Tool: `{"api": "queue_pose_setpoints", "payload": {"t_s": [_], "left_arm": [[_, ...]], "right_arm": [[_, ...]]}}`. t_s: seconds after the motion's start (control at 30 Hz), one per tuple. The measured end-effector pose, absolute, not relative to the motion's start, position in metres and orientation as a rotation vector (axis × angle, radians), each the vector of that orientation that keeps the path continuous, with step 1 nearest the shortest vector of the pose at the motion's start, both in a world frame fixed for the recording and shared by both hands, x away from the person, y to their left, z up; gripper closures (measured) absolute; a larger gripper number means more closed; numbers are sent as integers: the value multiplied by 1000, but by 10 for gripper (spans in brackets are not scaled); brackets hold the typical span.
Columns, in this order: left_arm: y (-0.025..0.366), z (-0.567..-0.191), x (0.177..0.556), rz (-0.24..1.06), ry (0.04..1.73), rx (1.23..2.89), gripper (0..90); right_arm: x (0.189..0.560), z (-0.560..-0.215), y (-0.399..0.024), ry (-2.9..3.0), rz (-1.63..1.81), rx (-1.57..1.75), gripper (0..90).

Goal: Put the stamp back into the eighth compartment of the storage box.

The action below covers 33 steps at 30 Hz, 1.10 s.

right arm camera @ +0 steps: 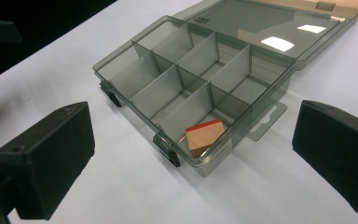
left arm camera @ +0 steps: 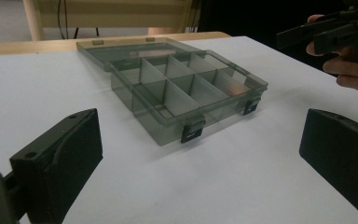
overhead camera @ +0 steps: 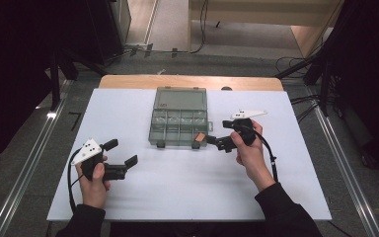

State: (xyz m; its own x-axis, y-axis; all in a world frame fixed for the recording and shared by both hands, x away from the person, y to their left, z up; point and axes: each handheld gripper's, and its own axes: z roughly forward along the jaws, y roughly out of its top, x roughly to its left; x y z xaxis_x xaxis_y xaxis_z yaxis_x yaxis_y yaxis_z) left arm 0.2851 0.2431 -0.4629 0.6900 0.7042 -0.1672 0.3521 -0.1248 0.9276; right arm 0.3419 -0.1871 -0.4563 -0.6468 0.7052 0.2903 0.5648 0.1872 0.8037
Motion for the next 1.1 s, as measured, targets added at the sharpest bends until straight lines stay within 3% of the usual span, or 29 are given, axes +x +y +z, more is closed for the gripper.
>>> {"api": "queue_pose_setpoints", "payload": {"t_s": [1.1], "left_arm": [[220, -450, 343, 284, 863, 1703, 0]], "right_arm": [[345, -465, -195, 2241, 1517, 1267, 0]]}}
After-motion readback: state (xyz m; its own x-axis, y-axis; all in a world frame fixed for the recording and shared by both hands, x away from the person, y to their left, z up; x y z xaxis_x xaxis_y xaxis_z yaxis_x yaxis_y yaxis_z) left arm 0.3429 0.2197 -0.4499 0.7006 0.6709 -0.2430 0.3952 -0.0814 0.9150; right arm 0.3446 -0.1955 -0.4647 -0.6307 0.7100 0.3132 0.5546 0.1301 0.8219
